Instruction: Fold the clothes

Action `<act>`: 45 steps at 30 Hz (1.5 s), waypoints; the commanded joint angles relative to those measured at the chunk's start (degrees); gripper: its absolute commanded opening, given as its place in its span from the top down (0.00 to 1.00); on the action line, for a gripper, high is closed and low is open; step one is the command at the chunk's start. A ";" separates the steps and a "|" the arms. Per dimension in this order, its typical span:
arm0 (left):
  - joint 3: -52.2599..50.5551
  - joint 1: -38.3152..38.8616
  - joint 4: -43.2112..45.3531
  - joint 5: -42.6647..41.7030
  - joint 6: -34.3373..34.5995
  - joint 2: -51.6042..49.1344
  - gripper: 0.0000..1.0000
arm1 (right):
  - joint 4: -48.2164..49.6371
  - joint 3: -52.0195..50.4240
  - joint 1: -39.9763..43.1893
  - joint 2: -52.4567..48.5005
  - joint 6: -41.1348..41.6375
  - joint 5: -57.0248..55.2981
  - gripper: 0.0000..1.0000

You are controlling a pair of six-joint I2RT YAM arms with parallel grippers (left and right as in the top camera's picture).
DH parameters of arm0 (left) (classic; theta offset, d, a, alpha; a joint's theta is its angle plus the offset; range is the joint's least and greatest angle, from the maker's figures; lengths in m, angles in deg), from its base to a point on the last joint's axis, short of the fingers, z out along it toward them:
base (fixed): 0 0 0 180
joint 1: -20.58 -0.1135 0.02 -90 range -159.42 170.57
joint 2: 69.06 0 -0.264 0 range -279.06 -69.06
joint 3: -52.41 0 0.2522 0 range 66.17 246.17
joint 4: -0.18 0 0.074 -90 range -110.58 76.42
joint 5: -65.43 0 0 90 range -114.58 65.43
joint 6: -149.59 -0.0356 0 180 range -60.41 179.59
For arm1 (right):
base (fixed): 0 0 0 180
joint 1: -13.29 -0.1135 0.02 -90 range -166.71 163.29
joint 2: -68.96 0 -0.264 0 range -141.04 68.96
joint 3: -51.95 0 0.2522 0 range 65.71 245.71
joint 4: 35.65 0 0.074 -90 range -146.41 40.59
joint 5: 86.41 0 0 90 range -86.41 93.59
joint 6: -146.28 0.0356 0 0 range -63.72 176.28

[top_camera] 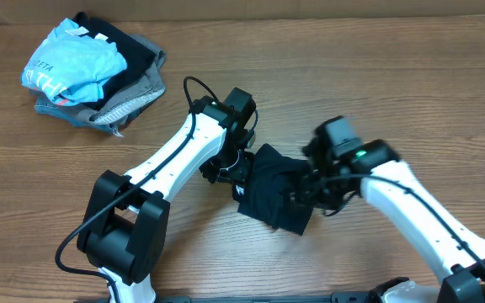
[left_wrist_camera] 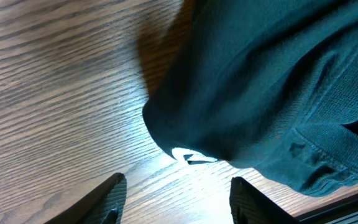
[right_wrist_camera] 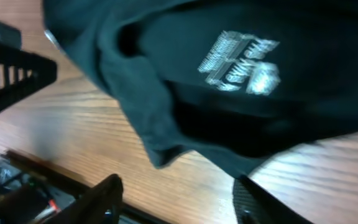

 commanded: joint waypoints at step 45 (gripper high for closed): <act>1.95 -1.44 2.97 -8.59 -5.25 0.04 0.31 | 16.20 -0.90 7.87 -4.57 11.50 -21.81 0.55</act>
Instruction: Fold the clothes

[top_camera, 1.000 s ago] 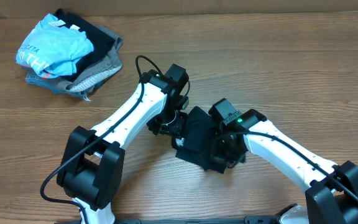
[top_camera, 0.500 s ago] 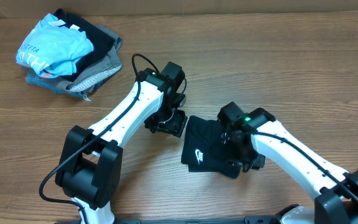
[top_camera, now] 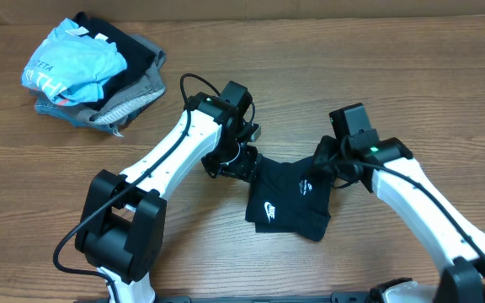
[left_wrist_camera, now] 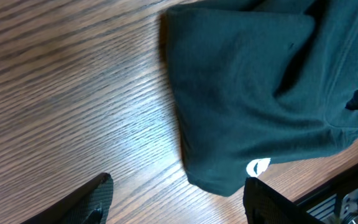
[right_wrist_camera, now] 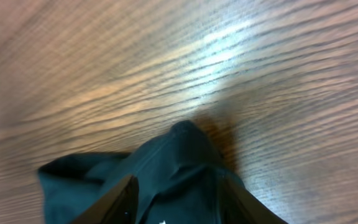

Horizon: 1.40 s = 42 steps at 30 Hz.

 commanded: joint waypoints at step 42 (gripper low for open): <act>1.05 0.09 0.50 -1.84 -1.31 0.04 0.28 | 4.50 3.02 10.16 -6.97 -19.63 12.79 0.96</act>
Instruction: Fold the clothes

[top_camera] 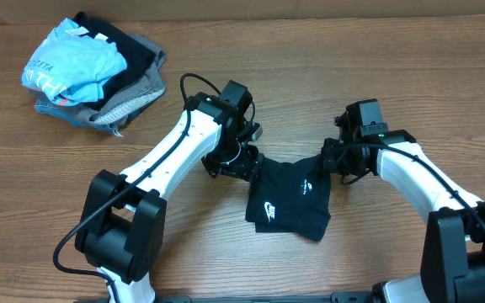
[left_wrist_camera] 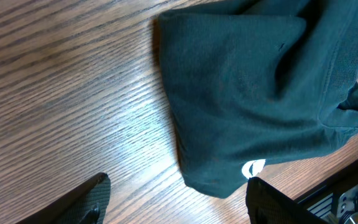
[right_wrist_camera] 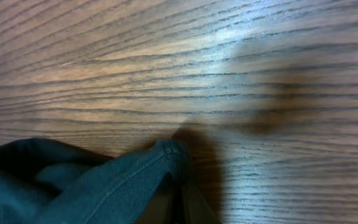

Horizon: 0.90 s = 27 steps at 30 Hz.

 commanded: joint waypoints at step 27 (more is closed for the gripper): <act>-3.48 0.11 10.88 -6.01 6.97 0.02 0.13 | -6.69 -8.70 -1.60 5.73 17.88 0.94 0.87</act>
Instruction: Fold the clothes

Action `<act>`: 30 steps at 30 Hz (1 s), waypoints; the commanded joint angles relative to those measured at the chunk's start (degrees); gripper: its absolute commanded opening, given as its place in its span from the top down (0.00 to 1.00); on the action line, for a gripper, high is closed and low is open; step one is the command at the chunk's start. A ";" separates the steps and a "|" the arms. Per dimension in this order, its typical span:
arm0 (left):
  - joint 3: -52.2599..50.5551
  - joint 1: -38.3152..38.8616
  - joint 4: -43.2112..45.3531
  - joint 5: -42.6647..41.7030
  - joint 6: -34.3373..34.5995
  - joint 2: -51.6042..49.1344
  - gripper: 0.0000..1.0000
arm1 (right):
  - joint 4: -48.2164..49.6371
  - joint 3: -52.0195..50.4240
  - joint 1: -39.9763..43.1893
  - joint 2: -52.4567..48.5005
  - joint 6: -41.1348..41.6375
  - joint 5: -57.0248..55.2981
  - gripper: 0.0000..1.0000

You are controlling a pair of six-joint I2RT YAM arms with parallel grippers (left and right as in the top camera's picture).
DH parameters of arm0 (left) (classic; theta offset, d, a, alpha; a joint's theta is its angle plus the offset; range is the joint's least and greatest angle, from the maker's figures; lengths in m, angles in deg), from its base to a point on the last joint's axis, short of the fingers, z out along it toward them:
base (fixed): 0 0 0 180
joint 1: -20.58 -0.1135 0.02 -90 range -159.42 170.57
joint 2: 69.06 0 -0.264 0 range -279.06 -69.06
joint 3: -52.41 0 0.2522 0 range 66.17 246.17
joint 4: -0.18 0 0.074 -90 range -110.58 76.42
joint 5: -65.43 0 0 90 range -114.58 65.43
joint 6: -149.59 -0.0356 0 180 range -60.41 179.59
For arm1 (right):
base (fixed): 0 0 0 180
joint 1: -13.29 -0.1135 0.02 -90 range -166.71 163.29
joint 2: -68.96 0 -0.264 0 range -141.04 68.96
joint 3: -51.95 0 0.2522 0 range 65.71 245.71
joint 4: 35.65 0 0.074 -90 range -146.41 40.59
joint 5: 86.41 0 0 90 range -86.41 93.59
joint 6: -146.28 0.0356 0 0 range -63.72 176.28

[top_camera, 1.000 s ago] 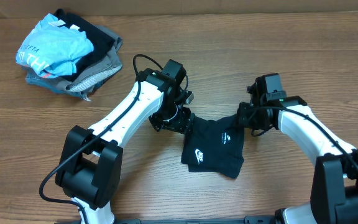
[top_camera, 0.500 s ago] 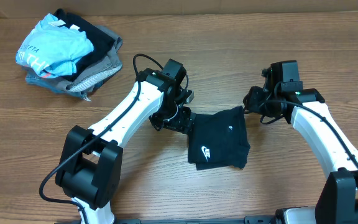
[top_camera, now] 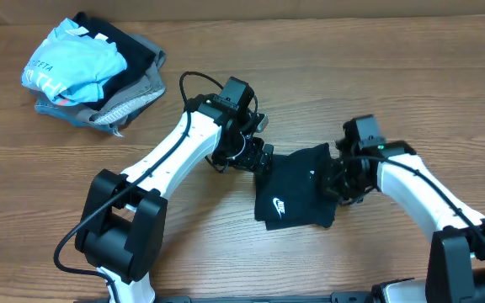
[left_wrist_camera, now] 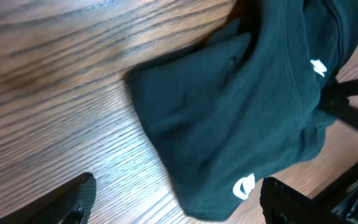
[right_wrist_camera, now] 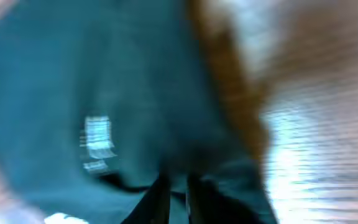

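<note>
A black garment with a white logo lies bunched on the wooden table, between the two arms. In the left wrist view the garment fills the upper right. My left gripper hovers at its left edge, and its fingers stand wide open with nothing held. At the garment's right edge my right gripper is shut on a fold of the cloth. The right wrist view is blurred, with the two fingers close together on dark fabric.
A pile of other clothes sits at the far left corner, a light blue shirt on top of grey and black pieces. The left arm's black cable loops above the arm.
My right gripper, shut on the garment's right corner, has moved toward the front edge of the table. The garment now lies more compact and further right. The left gripper shifted slightly right and stays open.
First the garment was bunched between both open grippers. Then it lay spread with the logo up, the right gripper open around its far right corner. That gripper then shut on the corner, and now holds it lower, over the garment's right side.
</note>
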 commanded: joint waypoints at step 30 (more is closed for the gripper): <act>-15.72 4.92 32.72 -18.27 22.62 -11.89 0.43 | 9.46 -7.48 0.26 1.01 10.27 -3.02 0.87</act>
